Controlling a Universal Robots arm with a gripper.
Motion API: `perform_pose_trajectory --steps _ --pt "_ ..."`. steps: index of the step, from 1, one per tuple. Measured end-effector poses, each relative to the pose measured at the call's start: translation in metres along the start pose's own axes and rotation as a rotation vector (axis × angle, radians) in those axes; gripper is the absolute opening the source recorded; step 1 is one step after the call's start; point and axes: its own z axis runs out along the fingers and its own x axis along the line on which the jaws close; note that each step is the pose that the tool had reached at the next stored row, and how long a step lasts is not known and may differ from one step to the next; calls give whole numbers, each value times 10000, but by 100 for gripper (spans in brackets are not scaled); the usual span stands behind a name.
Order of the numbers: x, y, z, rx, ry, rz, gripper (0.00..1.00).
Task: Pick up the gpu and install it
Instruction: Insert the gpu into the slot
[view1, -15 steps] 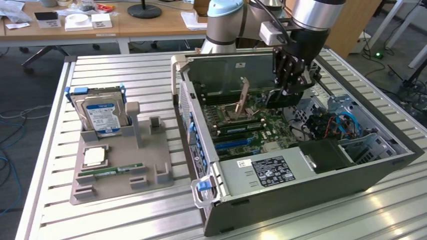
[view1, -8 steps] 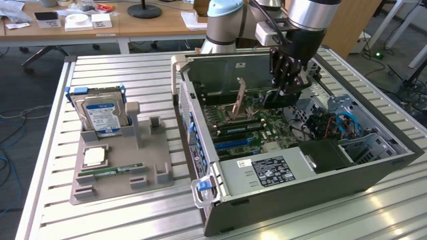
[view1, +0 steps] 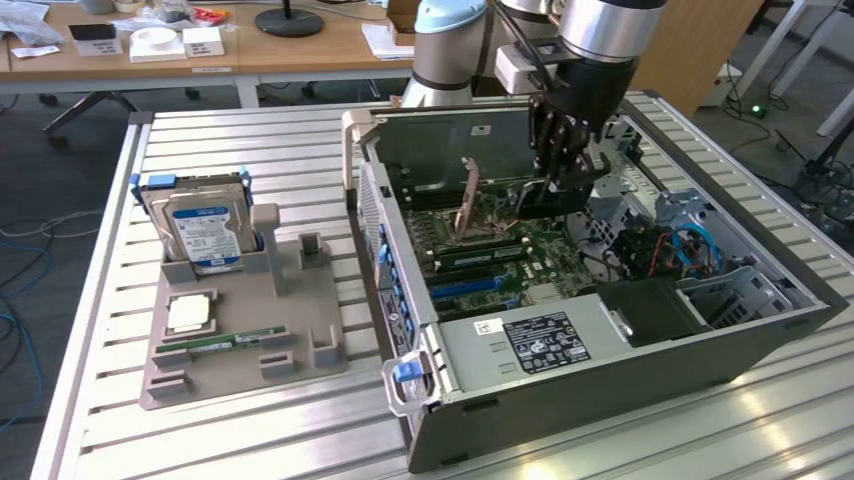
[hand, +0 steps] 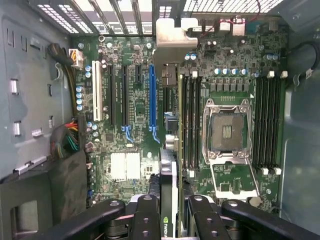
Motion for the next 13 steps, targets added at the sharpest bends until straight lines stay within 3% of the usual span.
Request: perform_pose_trajectory --steps 6,13 --pt "3 71 9 74 -3 -3 27" --pt "3 75 24 80 -6 -3 27"
